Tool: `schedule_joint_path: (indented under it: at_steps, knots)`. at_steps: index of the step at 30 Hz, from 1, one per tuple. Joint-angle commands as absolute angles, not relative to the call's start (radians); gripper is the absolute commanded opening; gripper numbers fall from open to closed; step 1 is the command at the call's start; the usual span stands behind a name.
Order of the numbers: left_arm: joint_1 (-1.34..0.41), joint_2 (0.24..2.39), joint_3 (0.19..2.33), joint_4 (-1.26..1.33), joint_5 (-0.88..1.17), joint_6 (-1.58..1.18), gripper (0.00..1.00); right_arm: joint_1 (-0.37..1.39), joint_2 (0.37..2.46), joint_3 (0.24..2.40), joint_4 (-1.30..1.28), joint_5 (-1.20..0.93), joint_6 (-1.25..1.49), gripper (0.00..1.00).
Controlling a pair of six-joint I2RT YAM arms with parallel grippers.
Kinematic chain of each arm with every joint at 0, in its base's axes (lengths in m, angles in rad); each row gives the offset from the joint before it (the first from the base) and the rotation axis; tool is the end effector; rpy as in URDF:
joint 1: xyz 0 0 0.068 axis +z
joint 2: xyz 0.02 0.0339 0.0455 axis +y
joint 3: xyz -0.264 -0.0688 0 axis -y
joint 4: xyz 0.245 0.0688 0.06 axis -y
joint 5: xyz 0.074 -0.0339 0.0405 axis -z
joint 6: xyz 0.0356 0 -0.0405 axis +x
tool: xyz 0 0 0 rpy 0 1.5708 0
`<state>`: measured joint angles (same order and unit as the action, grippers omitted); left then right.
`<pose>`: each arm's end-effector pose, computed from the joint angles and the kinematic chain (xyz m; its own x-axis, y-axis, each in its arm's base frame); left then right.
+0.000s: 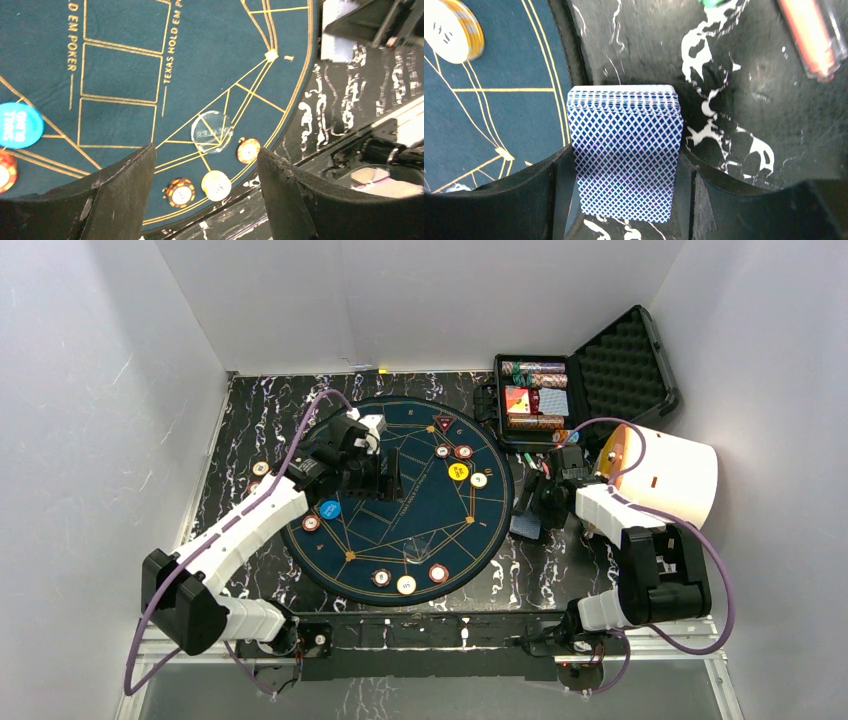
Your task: Distribute texas hold em gaming equipment
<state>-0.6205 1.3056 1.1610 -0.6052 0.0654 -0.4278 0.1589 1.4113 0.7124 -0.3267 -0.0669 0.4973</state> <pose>0.2281 -0.1659 0.3177 -0.7613 0.0353 -0.6474 0.3333 0.8778 -0.3441 0.2574 0.0437 0.1688 -0.8336 0.3485 -0.4285 0.2339 0.9256 0.2976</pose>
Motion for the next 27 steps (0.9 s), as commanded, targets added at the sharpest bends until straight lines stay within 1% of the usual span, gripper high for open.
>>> schedule_joint_path:
  at_steps: [1, 5, 7, 9, 20, 27]
  knots:
    - [-0.559, 1.333, 1.152, -0.508, 0.245, -0.473, 0.72, 0.163, 1.363, 0.699, -0.421, -0.112, 0.473, 0.11]
    - [-0.503, 1.397, 1.074, -0.356, 0.448, -0.564, 0.72, 0.166, 1.338, 0.703, -0.426, -0.133, 0.456, 0.11]
    - [-0.499, 1.442, 1.063, -0.299, 0.512, -0.597, 0.72, 0.174, 1.329, 0.712, -0.441, -0.121, 0.453, 0.12]
    - [-0.497, 1.494, 1.049, -0.206, 0.574, -0.652, 0.72, 0.22, 1.336, 0.751, -0.474, -0.085, 0.46, 0.12]
    - [-0.497, 1.51, 0.891, 0.105, 0.663, -0.786, 0.72, 0.399, 1.424, 0.939, -0.545, -0.026, 0.569, 0.12]
    - [-0.474, 1.57, 0.911, 0.167, 0.706, -0.822, 0.71, 0.518, 1.518, 1.016, -0.507, -0.014, 0.545, 0.12]
